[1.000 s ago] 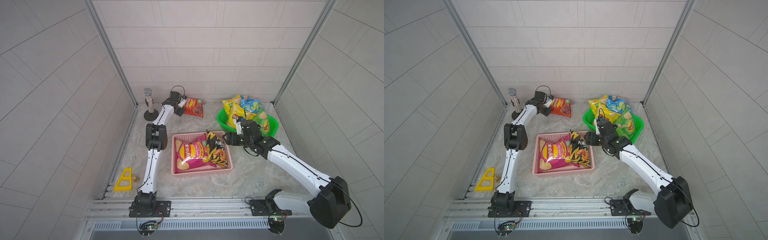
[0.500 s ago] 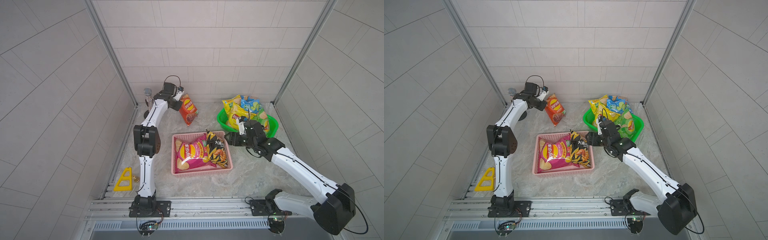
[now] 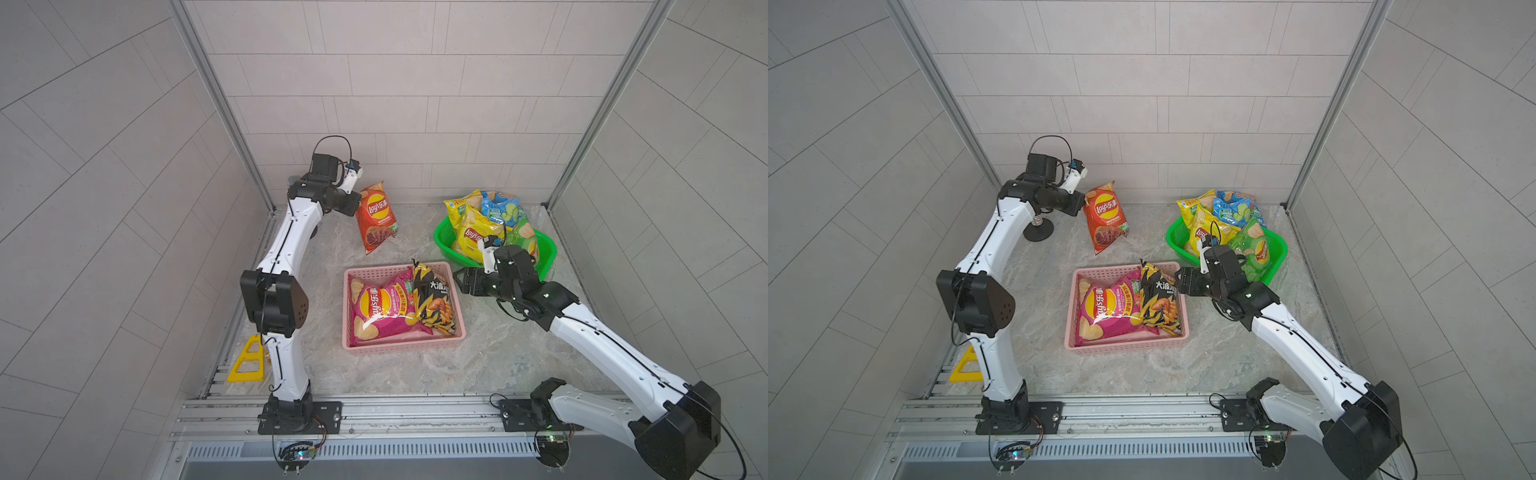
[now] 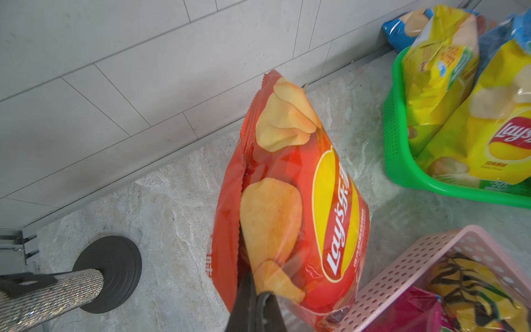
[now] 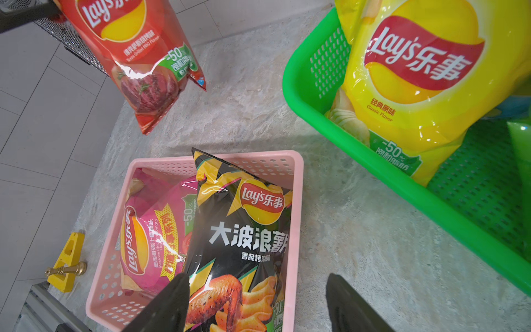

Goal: Put the potato chips into the basket
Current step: Pick up the potato chip from the center of the board.

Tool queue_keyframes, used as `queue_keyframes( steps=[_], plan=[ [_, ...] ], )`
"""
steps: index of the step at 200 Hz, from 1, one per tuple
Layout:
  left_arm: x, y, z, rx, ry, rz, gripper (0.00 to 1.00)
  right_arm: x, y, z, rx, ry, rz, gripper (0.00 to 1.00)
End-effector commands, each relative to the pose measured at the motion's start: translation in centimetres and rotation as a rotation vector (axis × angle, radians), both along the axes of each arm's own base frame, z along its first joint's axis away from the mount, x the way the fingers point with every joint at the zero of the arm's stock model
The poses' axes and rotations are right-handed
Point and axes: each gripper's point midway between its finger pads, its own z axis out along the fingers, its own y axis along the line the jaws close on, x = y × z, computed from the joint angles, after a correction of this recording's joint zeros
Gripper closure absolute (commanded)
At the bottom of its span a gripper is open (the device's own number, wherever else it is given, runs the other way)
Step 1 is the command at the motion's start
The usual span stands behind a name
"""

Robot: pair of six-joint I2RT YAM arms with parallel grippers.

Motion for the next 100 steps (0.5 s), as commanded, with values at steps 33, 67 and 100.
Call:
queue_keyframes(
  steps=[33, 67, 100],
  plan=[
    [-6.6, -1.5, 7.6, -0.215, -0.049, -0.01, 1.0, -0.5, -0.5, 0.4, 0.009, -0.01, -0.013, 0.21],
    [-10.3, -0.6, 9.0, -0.273, -0.063, 0.068, 1.0, -0.7, -0.2, 0.6, 0.025, -0.014, 0.002, 0.21],
    [-13.8, 0.3, 7.6, -0.34, -0.018, 0.172, 1.0, -0.8, 0.0, 0.8, 0.036, -0.015, 0.008, 0.2]
  ],
)
